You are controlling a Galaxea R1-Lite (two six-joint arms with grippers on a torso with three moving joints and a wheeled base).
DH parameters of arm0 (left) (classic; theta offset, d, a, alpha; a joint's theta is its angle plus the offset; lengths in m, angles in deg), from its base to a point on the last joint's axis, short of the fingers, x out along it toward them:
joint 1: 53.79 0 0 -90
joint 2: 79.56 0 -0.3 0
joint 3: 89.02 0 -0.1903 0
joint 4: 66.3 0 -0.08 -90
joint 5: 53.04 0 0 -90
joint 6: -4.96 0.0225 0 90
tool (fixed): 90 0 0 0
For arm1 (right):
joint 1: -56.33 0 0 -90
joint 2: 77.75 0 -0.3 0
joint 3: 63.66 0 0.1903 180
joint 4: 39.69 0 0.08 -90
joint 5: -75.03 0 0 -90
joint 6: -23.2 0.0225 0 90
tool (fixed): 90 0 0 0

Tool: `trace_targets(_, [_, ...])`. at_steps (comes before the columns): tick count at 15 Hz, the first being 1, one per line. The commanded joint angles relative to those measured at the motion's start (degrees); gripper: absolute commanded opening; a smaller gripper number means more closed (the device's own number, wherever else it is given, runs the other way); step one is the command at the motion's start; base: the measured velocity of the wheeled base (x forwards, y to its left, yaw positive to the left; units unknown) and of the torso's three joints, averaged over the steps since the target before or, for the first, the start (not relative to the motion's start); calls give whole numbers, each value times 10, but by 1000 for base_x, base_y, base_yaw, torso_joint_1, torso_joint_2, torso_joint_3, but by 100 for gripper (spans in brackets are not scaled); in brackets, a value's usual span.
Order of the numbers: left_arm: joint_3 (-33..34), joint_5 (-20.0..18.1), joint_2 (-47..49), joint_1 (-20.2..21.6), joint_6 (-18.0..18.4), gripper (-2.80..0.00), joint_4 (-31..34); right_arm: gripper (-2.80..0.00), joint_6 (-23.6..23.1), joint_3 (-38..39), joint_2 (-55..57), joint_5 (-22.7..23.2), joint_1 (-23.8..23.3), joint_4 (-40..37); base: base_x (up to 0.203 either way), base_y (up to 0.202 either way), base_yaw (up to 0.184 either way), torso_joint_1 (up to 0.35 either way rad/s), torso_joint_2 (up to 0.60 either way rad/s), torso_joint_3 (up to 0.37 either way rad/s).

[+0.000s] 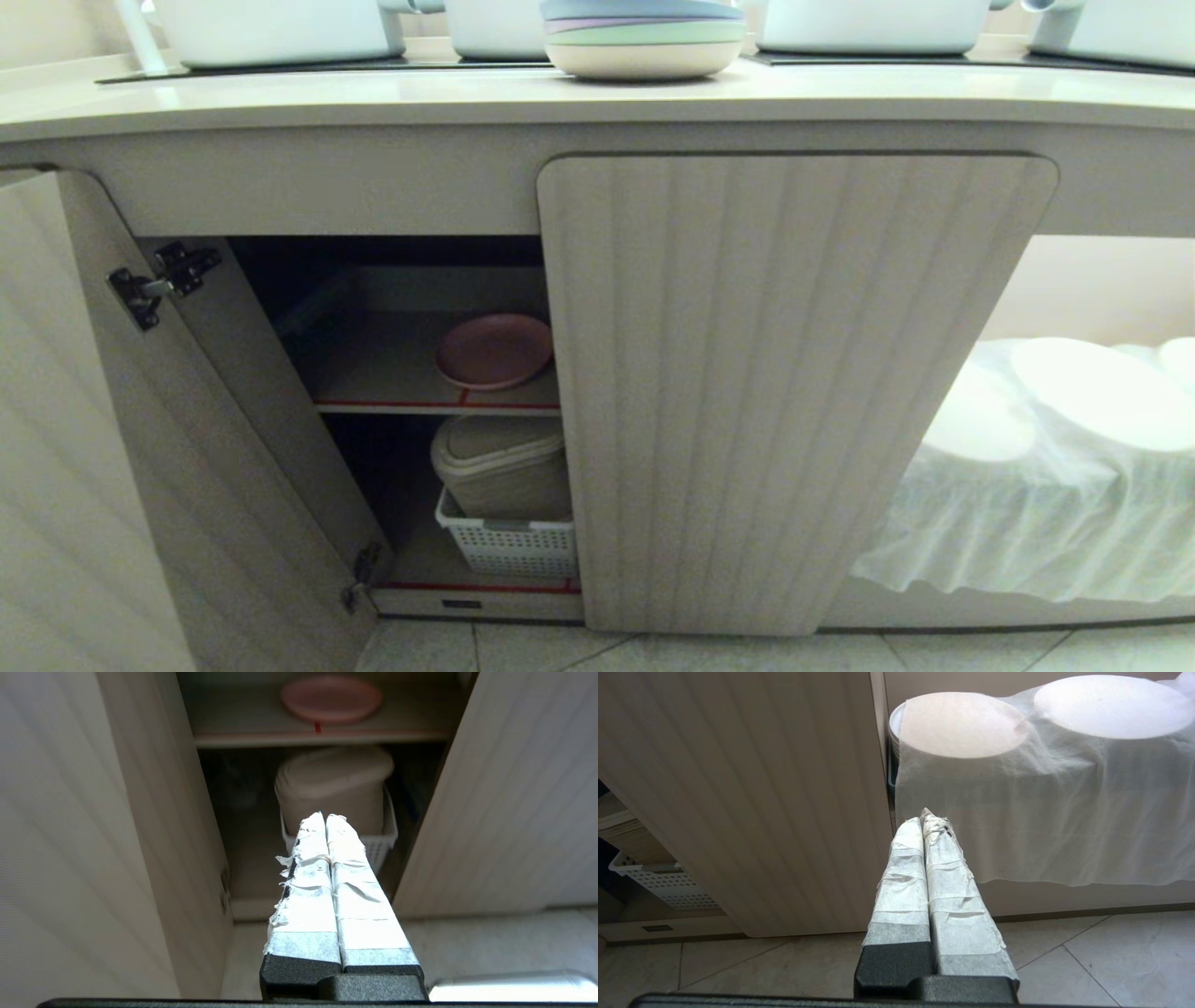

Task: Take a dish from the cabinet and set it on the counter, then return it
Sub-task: Close the cabinet door

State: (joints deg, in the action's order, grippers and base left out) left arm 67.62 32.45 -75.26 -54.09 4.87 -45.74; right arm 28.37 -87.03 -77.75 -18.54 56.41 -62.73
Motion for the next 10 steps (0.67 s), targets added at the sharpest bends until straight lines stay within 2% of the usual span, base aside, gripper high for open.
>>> trace_targets(1, [0,0,-39,0,0,-280,0,-280,0,-1,0,0,0,0,0,0,0,0,0,0])
trace_targets(5, [0,0,-43,1,32,-280,0,-280,0,0,0,0,0,0,0,0,0,0,0,0])
trace_targets(9, [0,10,-43,1,121,-280,29,-280,0,0,0,0,0,0,0,0,0,0,0,0])
trace_targets(10, [0,9,-43,1,121,-280,33,-280,0,0,0,0,0,0,0,0,0,0,0,0])
